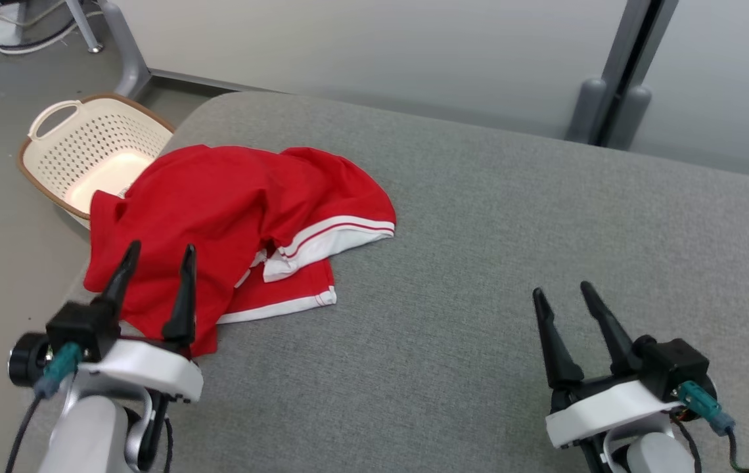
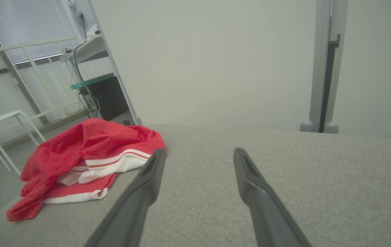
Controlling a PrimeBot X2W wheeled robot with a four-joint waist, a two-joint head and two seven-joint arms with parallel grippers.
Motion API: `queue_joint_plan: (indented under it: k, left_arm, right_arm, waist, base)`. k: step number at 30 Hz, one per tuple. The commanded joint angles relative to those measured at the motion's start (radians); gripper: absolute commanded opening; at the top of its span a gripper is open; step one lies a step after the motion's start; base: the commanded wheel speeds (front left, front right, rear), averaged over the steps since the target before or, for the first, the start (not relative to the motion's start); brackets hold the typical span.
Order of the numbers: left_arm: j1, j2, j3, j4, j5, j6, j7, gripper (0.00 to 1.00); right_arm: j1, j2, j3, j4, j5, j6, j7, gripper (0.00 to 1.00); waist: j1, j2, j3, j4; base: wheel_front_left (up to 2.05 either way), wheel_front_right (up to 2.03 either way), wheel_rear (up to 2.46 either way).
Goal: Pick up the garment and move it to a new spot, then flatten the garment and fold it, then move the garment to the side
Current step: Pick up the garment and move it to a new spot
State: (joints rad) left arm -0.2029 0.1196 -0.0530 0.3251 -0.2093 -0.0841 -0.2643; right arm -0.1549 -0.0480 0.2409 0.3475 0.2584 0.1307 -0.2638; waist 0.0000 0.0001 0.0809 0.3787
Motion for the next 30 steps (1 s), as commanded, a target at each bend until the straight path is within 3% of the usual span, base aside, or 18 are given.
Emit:
queue_joint_plan:
  k: [1, 8, 16, 23, 24, 25, 26, 30]
  left_arm:
    - [-0.061, 0.028, -0.013, 0.034, 0.009, -0.015, 0.017, 1.0]
    - [-0.306, 0.145, -0.08, 0.166, -0.044, -0.046, 0.192, 1.0]
    - [-0.471, 0.291, -0.198, 0.267, -0.166, -0.046, 0.47, 1.0]
    - [-0.525, 0.344, -0.208, 0.336, -0.149, -0.029, 0.547, 1.0]
    - [-0.53, 0.345, -0.207, 0.347, -0.15, -0.026, 0.546, 0.69]
    - [-0.53, 0.345, -0.207, 0.347, -0.15, -0.026, 0.546, 0.69]
    - [-0.531, 0.346, -0.209, 0.359, -0.149, -0.024, 0.546, 0.0]
    - [-0.531, 0.345, -0.213, 0.396, -0.152, -0.024, 0.527, 0.0]
  right_arm:
    - [-0.022, -0.006, -0.025, -0.005, -0.014, 0.0, -0.001, 1.0]
    - [-0.078, -0.027, -0.085, -0.032, -0.054, 0.0, -0.001, 1.0]
    - [-0.12, -0.022, -0.1, -0.056, -0.06, 0.0, -0.001, 1.0]
    - [-0.131, -0.016, -0.09, -0.061, -0.056, 0.0, -0.001, 1.0]
    - [-0.132, -0.016, -0.089, -0.06, -0.057, 0.0, -0.001, 1.0]
    - [-0.132, -0.016, -0.089, -0.06, -0.057, 0.0, -0.001, 1.0]
    - [-0.132, -0.016, -0.09, -0.059, -0.058, 0.0, -0.001, 1.0]
    - [-0.135, -0.015, -0.097, -0.057, -0.059, 0.0, -0.001, 1.0]
  waist:
    - [0.0, -0.0001, 0.069, -0.055]
    - [0.0, -0.0001, 0.185, -0.141]
    - [0.0, -0.0001, 0.278, -0.229]
    - [0.0, -0.0001, 0.314, -0.268]
    - [0.0, -0.0001, 0.316, -0.27]
    - [0.0, -0.0001, 0.316, -0.27]
    - [0.0, -0.0001, 0.317, -0.272]
    - [0.0, -0.0001, 0.311, -0.271]
  base:
    - [0.0, 0.0, 0.0]
    - [0.0, 0.0, 0.0]
    - [0.0, 0.0, 0.0]
    - [0.0, 0.0, 0.0]
    - [0.0, 0.0, 0.0]
    - [0.0, 0.0, 0.0]
    - [0.0, 0.0, 0.0]
    - [0.0, 0.0, 0.0]
